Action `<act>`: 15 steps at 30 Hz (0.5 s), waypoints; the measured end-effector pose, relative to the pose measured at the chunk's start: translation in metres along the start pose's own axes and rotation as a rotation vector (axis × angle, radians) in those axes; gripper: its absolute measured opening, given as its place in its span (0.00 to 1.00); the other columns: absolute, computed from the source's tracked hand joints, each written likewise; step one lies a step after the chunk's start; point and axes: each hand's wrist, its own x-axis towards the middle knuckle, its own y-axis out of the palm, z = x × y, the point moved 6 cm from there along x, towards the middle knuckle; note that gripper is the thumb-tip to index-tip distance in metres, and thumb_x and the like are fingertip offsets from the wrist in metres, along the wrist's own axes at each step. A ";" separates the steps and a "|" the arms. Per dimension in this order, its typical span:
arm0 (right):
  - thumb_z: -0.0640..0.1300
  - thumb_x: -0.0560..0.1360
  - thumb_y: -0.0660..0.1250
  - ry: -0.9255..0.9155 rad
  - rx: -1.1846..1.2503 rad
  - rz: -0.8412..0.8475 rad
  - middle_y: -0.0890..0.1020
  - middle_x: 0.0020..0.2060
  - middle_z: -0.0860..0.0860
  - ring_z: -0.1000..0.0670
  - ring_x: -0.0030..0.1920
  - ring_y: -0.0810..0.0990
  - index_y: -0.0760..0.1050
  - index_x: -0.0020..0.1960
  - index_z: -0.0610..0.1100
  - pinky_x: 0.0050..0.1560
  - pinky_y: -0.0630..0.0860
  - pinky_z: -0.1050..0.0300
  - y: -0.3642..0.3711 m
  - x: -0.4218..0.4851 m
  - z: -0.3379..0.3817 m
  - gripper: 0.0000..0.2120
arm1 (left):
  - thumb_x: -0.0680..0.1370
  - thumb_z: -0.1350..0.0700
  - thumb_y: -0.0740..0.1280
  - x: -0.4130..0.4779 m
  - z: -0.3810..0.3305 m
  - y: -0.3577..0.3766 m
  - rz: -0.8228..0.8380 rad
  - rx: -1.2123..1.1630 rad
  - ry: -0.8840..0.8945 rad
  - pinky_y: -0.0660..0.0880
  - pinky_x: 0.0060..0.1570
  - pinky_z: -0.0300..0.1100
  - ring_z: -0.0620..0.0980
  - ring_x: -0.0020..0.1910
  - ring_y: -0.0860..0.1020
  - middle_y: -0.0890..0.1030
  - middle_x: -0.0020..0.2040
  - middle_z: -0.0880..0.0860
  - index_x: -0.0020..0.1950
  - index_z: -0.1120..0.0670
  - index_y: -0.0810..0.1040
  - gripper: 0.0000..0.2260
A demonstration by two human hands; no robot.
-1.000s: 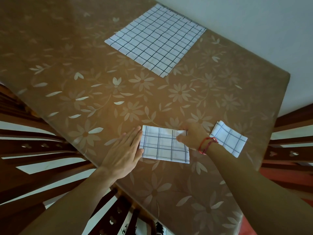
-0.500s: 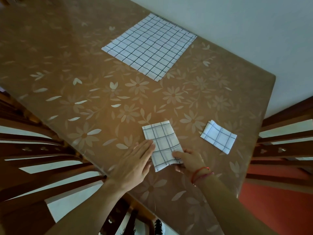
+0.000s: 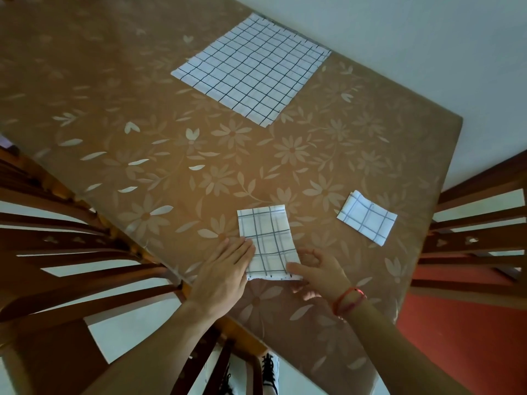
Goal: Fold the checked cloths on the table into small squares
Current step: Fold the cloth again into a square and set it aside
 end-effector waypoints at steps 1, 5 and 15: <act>0.50 0.63 0.80 -0.095 -0.132 -0.045 0.85 0.45 0.48 0.49 0.39 0.84 0.73 0.60 0.54 0.34 0.81 0.54 -0.005 -0.002 0.001 0.29 | 0.73 0.58 0.71 0.000 0.000 0.000 -0.001 -0.006 -0.008 0.58 0.72 0.48 0.51 0.70 0.71 0.75 0.69 0.55 0.70 0.60 0.73 0.25; 0.61 0.52 0.77 -0.508 -0.695 -0.118 0.72 0.54 0.60 0.59 0.51 0.75 0.66 0.62 0.65 0.47 0.78 0.63 -0.006 -0.015 0.009 0.40 | 0.75 0.58 0.68 -0.002 0.000 -0.001 -0.005 -0.040 -0.028 0.56 0.72 0.47 0.50 0.71 0.70 0.74 0.70 0.55 0.70 0.59 0.72 0.23; 0.42 0.64 0.77 -1.006 -1.047 -0.246 0.82 0.52 0.53 0.49 0.51 0.79 0.83 0.49 0.50 0.34 0.81 0.53 0.014 -0.001 0.023 0.13 | 0.75 0.59 0.70 -0.006 0.006 -0.005 -0.020 -0.084 0.014 0.64 0.72 0.52 0.49 0.72 0.68 0.74 0.70 0.54 0.69 0.59 0.74 0.23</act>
